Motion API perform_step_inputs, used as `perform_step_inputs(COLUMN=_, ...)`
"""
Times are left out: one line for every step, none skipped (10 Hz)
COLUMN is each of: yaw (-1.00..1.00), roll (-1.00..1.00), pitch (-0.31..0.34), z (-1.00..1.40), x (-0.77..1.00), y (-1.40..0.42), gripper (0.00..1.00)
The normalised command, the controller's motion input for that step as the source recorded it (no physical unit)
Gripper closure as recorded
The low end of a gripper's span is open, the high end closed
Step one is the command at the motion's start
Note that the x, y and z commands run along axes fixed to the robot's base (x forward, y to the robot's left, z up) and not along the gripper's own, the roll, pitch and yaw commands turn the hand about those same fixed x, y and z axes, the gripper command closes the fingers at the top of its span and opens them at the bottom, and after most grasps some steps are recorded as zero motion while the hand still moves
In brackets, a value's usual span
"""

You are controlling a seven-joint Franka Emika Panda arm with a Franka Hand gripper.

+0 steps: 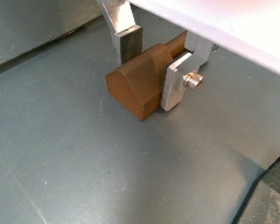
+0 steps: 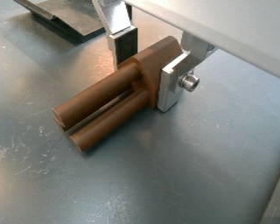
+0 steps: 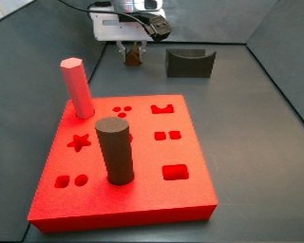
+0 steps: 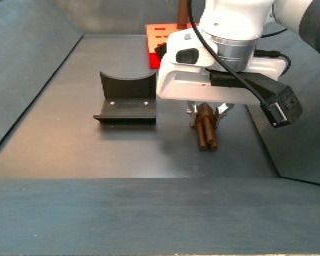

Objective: Pick up the 3 prong object. Move up. Rotate the 3 prong object. Place the 3 prong object on the fixture. Regrasp the 3 prong object. Move to above the board. Insert the 3 prong object.
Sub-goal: Move up.

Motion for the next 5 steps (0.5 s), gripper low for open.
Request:
perform_step_inputs(yaw=0.0, roll=0.0, pitch=0.0, z=0.83, x=0.0, y=0.0, gripper=1.0)
perform_step_inputs(yaw=0.0, roll=0.0, pitch=0.006, z=0.82, x=-0.01, y=0.0, gripper=1.0)
perform_step_inputs(yaw=0.0, roll=-0.02, pitch=0.032, z=0.7, x=-0.02, y=-0.01, gripper=1.0)
perform_step_inputs(yaw=0.01, roll=-0.03, pitch=0.04, z=0.58, x=-0.01, y=-0.01, gripper=1.0)
perform_step_inputs(yaw=0.01, roll=-0.05, pitch=0.044, z=0.45, x=-0.01, y=-0.01, gripper=1.0)
